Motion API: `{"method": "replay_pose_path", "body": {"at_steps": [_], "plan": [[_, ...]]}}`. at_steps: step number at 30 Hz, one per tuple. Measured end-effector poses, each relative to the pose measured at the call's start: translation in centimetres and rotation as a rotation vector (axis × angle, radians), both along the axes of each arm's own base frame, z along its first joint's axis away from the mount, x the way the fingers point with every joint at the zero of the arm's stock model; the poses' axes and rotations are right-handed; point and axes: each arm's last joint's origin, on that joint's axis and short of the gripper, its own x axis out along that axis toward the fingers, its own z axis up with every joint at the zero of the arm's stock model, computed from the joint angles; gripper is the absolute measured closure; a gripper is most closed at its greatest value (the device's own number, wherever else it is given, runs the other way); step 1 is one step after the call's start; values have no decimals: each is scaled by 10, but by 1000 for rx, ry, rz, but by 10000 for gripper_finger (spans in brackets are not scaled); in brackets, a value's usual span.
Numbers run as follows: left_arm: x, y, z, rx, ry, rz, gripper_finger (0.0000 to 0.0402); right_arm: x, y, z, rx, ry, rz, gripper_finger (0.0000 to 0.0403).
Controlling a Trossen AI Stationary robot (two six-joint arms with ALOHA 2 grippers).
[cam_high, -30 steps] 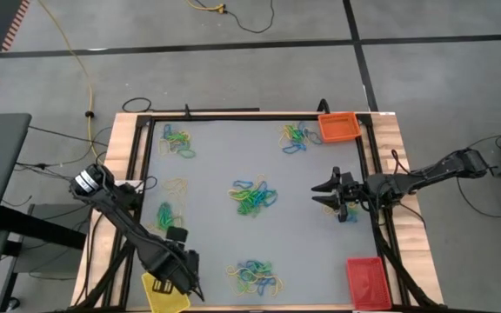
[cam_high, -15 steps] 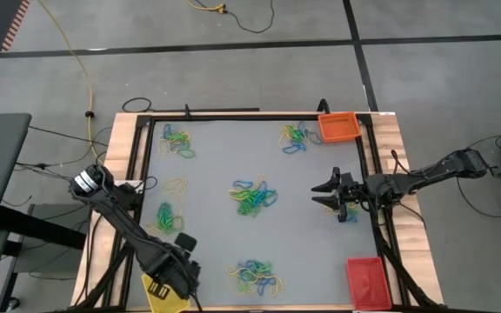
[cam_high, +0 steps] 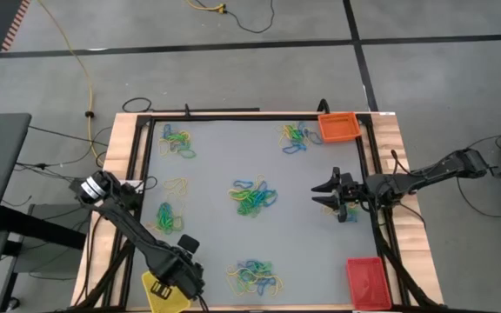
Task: Sort rubber bands into baskets
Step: Adjust the yellow bin
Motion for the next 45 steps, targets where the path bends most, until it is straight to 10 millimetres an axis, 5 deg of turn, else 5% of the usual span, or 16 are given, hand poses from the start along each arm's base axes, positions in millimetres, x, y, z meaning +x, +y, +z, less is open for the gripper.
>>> {"method": "replay_pose_path", "body": {"at_steps": [13,33,45], "plan": [[-2,0,0,-36,66,22,394,0,0,0,0,0,-2,223],[-20,9,-10,11,289,194,395,0,0,0,-1,0,-3,223],[-23,11,-14,69,267,275,389,0,0,0,-1,0,-3,223]]}}
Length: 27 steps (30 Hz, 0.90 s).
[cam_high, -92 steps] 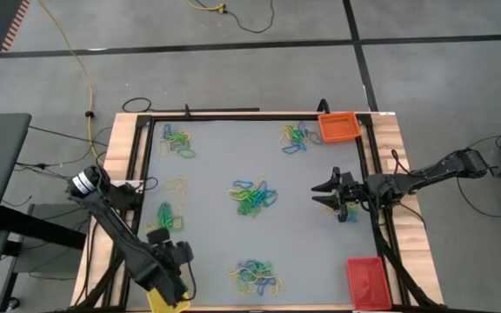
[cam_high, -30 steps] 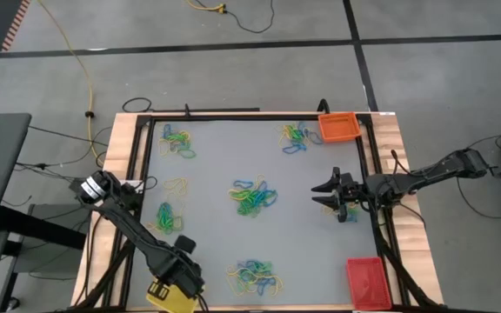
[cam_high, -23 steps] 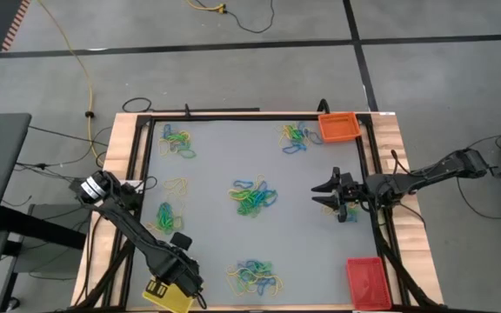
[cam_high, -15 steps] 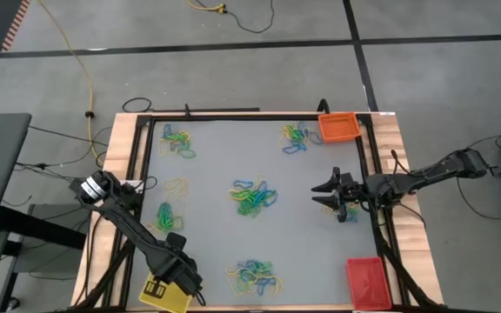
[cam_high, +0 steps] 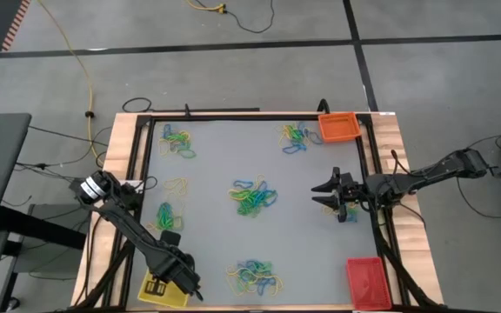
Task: Sort rubber bands into baskets
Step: Adjust the yellow bin
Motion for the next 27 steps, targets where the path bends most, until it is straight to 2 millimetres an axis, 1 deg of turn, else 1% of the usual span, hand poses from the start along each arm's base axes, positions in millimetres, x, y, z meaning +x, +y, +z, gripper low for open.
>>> {"method": "replay_pose_path", "body": {"at_steps": [8,15,17,20,23,27], "plan": [[0,-1,-12,-2,-58,46,385,0,0,0,0,0,0,223],[0,-1,-12,11,-52,88,385,0,0,0,0,1,0,223],[-2,0,-9,13,-36,108,385,0,0,0,0,1,0,223],[-2,-1,0,8,-51,119,382,0,0,0,0,1,0,223],[-2,0,10,23,-87,140,369,0,0,0,0,1,0,223],[-5,3,16,46,-74,167,349,0,0,0,0,1,0,223]]}}
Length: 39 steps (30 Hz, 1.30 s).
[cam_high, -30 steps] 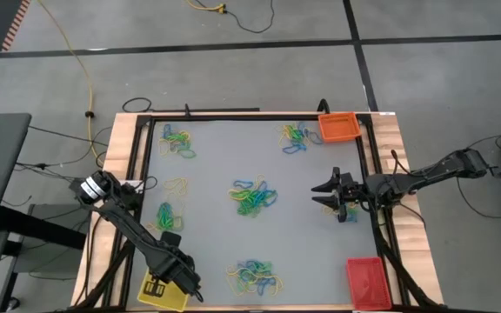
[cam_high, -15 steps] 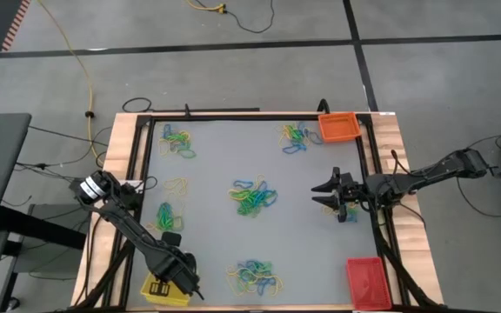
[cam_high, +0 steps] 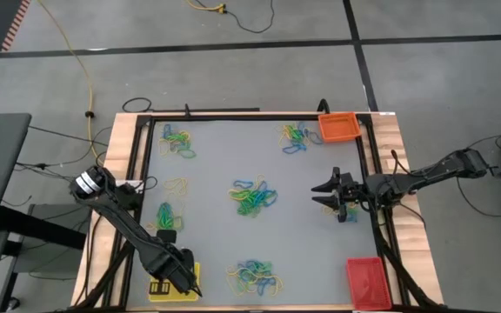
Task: Sort rubber bands into baskets
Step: Adjust the yellow bin
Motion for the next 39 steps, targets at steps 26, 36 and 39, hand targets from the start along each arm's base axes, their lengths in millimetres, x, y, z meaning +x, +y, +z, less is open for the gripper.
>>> {"method": "replay_pose_path", "body": {"at_steps": [26,36,39], "plan": [[32,9,41,-110,-526,207,239,0,0,-1,-2,7,-2,223],[72,21,6,-190,-421,297,239,0,0,-1,-3,11,-5,223],[75,22,3,-192,-408,285,239,0,0,-1,-4,13,-5,223]]}}
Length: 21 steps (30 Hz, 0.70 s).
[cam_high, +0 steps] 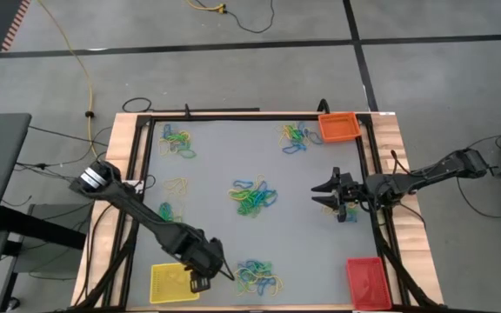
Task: Sort rubber bands into baskets
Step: Adjust the yellow bin
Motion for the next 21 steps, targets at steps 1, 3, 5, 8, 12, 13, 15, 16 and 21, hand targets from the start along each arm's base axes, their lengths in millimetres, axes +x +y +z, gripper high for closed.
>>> {"method": "replay_pose_path", "body": {"at_steps": [1,3,5,8,12,13,15,16,21], "plan": [[0,0,0,2,-1,-7,239,0,0,0,0,1,0,223],[1,-1,1,-2,-12,-21,239,0,0,0,-3,3,0,223],[2,-3,1,-13,-26,-37,239,0,0,0,-7,4,1,223],[1,-9,3,-47,-47,-68,239,0,0,0,-7,3,1,223],[-2,-15,3,-62,-58,-90,239,0,0,0,-7,3,1,223],[-2,-17,3,-60,-58,-89,239,0,0,0,-7,2,1,223],[-2,-19,-1,-54,-49,-82,239,0,0,0,-7,2,1,223],[-2,-20,-3,-51,-39,-79,239,0,0,0,-7,2,1,223],[3,-26,-14,-17,41,-103,239,0,0,0,-7,-1,1,223]]}}
